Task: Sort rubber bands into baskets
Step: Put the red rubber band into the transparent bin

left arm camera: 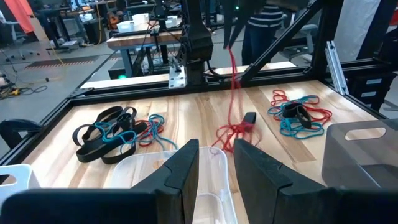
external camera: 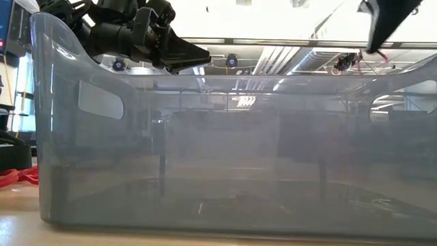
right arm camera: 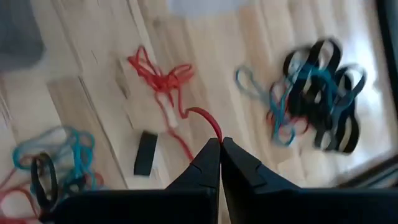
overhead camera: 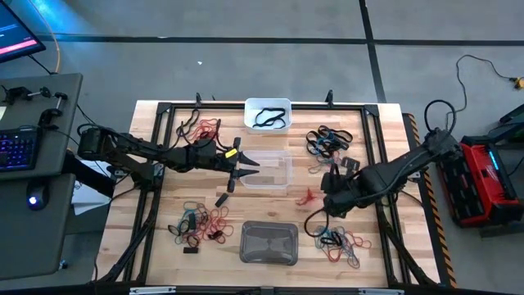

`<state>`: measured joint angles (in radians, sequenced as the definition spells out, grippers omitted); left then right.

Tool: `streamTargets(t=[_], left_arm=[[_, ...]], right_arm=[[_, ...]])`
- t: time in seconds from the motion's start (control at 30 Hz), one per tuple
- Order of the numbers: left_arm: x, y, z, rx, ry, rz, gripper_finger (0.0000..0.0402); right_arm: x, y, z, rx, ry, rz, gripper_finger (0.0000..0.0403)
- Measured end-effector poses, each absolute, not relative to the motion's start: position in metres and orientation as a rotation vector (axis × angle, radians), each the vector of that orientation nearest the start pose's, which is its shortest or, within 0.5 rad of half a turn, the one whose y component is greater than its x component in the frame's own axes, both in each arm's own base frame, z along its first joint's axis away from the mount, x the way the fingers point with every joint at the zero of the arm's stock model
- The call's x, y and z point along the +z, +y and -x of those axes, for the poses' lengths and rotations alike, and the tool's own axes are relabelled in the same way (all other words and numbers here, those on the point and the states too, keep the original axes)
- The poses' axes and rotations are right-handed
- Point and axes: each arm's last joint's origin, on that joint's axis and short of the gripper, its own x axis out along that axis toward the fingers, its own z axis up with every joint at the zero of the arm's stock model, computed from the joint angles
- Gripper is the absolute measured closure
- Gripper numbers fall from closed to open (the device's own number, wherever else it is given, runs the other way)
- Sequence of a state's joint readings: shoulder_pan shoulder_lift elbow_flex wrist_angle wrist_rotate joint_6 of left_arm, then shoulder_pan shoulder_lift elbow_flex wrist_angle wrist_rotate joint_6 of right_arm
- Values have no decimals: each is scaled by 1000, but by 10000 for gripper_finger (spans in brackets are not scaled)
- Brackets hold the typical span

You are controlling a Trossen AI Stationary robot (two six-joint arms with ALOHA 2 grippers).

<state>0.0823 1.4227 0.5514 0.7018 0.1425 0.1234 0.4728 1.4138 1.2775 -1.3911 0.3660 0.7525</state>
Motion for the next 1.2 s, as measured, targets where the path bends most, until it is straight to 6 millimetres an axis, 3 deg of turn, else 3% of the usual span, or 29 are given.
streamTargets(t=[0.3,0.5,0.8,1.2], left_arm=[[200,19,-279,-70,165,-103,310],[200,19,-279,-70,165,-103,310],[199,19,-279,-69,166,-96,310],[199,19,-279,-69,166,-88,310]], right_arm=[[236,85,-210,-471,1405,-89,403],[219,67,-206,-651,1354,-18,403],[241,55,-213,-859,1102,237,403],[301,71,-219,-808,975,260,403]])
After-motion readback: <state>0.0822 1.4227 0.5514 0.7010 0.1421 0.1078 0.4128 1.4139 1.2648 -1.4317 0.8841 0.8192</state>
